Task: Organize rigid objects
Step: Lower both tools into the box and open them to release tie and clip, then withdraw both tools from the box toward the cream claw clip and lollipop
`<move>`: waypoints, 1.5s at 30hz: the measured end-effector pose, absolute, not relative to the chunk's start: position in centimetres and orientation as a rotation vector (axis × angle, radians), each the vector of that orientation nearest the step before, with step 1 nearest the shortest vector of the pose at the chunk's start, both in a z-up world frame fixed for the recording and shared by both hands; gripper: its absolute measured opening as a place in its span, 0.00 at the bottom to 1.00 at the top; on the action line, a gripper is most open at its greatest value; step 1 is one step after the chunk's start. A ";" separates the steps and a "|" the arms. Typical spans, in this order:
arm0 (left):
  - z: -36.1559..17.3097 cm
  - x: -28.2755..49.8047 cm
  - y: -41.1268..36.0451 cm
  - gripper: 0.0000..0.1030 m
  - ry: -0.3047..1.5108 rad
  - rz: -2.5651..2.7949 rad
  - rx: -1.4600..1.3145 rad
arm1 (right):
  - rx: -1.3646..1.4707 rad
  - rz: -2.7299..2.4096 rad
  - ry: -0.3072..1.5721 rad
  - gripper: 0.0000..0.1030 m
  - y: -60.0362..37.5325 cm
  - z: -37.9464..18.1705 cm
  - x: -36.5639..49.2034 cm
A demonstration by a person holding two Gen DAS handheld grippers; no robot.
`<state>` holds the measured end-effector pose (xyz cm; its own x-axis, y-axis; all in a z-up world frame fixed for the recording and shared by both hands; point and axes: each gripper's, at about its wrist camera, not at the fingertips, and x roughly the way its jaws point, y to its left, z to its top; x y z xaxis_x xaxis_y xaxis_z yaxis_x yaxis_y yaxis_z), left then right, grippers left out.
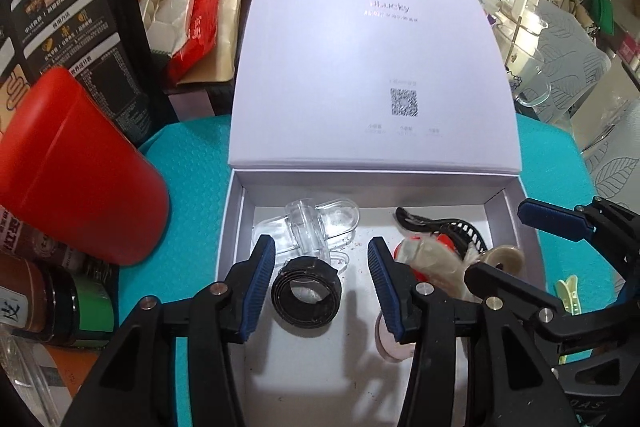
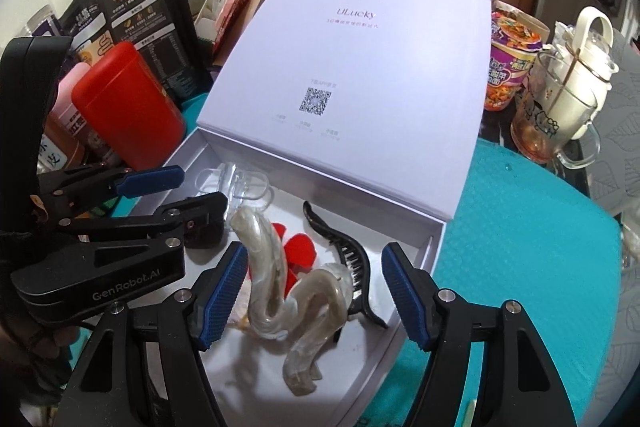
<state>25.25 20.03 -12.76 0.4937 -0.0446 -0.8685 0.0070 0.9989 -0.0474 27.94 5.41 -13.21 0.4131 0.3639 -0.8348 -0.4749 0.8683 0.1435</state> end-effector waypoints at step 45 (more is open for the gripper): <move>4.0 9.1 8.9 0.46 0.792 0.019 -0.064 | -0.046 0.545 0.767 0.69 -7.9 1.5 12.4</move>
<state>9.07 8.88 3.95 0.7023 -0.0074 -0.7119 -0.0410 0.9979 -0.0508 12.35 -7.93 1.49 0.5893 0.4513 -0.6701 -0.4842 0.8613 0.1541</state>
